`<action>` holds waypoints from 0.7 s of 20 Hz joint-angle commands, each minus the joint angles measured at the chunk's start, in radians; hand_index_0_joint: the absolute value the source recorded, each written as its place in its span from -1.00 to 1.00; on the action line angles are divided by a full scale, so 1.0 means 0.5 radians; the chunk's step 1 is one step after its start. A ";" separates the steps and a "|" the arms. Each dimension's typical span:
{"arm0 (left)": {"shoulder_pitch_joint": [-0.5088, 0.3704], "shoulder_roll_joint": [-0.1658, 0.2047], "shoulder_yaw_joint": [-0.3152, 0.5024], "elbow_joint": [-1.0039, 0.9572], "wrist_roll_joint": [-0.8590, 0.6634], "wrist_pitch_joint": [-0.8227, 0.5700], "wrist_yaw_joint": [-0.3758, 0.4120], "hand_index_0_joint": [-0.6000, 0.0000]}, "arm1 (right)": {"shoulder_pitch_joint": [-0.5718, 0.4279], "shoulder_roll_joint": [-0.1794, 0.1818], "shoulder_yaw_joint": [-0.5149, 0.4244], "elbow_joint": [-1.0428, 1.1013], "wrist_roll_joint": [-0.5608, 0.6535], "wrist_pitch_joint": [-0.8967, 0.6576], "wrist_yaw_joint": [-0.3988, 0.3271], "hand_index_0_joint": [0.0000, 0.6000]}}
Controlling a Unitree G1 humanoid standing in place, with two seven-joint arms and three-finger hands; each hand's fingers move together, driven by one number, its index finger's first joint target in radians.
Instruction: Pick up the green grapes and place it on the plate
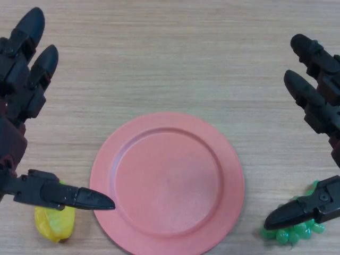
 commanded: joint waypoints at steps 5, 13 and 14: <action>0.037 -0.018 -0.026 -0.111 0.023 -0.243 -0.015 1.00 | 0.015 0.249 -0.227 -0.080 -0.355 -0.268 0.365 -1.00; 0.065 -0.026 -0.003 -0.090 0.070 -0.289 -0.025 1.00 | 0.201 0.255 -0.313 0.725 -0.801 -1.216 0.942 -1.00; 0.061 -0.025 0.001 -0.092 0.070 -0.284 -0.027 1.00 | 0.187 0.242 -0.312 0.834 -0.864 -1.348 0.958 -1.00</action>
